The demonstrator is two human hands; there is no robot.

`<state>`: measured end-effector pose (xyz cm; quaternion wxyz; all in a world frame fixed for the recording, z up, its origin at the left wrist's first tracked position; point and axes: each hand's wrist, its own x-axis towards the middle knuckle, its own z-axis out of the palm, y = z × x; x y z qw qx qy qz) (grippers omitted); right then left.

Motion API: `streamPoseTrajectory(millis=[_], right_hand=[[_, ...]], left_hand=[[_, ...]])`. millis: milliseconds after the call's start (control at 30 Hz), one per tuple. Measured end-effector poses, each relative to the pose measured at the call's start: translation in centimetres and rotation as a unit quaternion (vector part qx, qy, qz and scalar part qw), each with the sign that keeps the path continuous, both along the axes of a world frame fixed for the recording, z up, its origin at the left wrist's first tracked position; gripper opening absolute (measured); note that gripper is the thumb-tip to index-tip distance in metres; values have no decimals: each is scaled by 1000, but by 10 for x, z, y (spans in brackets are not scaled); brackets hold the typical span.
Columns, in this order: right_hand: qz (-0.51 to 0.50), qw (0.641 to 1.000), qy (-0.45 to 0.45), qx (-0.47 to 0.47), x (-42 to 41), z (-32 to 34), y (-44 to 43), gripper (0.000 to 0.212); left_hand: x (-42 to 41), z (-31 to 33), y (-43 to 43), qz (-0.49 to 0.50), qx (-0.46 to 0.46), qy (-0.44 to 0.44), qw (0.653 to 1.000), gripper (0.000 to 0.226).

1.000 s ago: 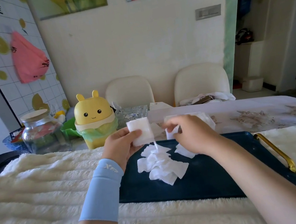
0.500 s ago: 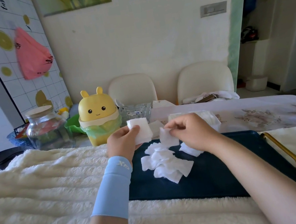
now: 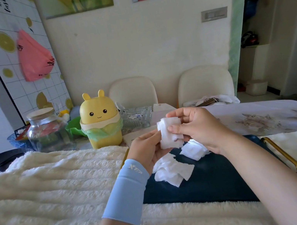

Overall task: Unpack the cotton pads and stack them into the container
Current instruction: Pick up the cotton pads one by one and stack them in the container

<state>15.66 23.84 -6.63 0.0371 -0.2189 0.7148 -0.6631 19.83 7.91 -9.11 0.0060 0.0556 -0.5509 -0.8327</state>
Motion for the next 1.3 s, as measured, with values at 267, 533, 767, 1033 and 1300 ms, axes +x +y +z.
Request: streamPoseTrajectory(millis=[267, 533, 767, 1033, 1300], right_hand=[[-120, 978, 102, 138, 0, 5, -1, 30], [-61, 986, -6, 152, 0, 8, 13, 70], [43, 989, -79, 116, -4, 10, 36, 33], [26, 985, -99, 140, -26, 27, 61, 20], [-92, 976, -74, 183, -88, 53, 103, 19]], left_hand=[[-1, -2, 3, -2, 22, 6, 1000, 24], [1, 3, 5, -67, -63, 61, 994, 47], [-5, 2, 7, -58, -180, 87, 978, 39], [-41, 32, 26, -26, -368, 101, 924, 61], [-110, 56, 69, -30, -404, 108, 908, 56]])
